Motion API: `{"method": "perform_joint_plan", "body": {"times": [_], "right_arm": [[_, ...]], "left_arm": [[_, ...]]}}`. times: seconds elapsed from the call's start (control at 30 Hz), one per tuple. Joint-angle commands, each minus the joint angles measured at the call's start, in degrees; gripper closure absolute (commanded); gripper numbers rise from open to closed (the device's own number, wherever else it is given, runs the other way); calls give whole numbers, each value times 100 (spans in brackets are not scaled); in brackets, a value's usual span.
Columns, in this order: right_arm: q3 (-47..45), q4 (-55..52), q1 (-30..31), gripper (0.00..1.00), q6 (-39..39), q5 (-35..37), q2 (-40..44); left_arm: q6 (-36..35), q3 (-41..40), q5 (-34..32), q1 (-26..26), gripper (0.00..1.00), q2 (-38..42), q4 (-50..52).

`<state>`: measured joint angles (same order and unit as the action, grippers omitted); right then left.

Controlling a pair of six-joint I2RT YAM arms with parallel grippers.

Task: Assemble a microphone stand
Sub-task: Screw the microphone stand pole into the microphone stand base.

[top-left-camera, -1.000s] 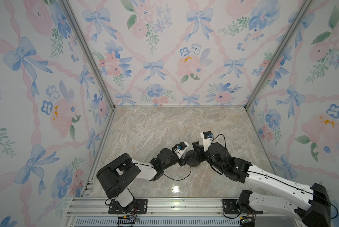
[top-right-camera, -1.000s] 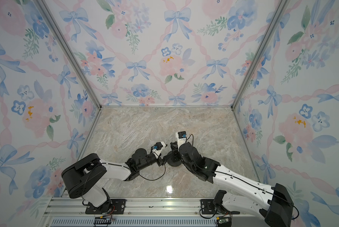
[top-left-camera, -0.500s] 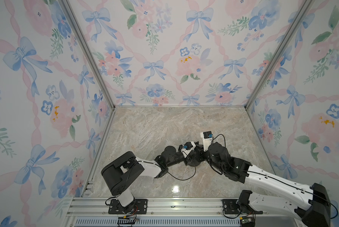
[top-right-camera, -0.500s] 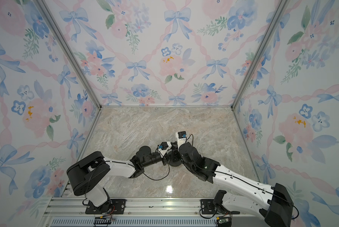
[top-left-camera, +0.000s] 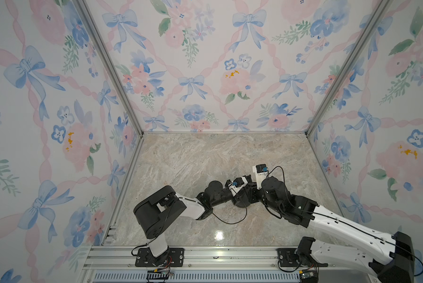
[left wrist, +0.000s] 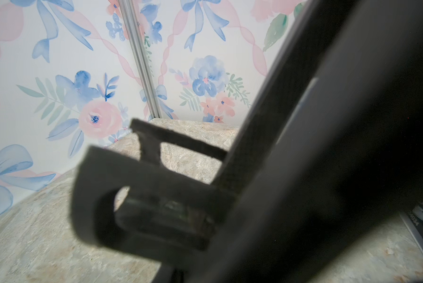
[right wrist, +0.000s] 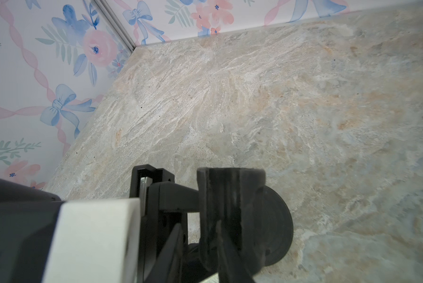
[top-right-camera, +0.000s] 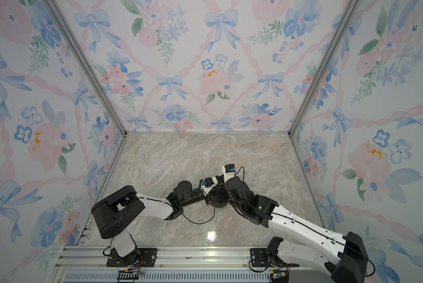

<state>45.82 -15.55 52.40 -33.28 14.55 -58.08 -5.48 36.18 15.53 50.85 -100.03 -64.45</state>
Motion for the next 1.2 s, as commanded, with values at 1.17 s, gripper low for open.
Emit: {"method": "perform_joint_plan", "body": {"times": [1.17], "right_arm": [[3332, -3800, -1617, 58, -622, -2237, -2028]], "left_arm": [[-85, -24, 5, 4, 80, -323, 122]]}}
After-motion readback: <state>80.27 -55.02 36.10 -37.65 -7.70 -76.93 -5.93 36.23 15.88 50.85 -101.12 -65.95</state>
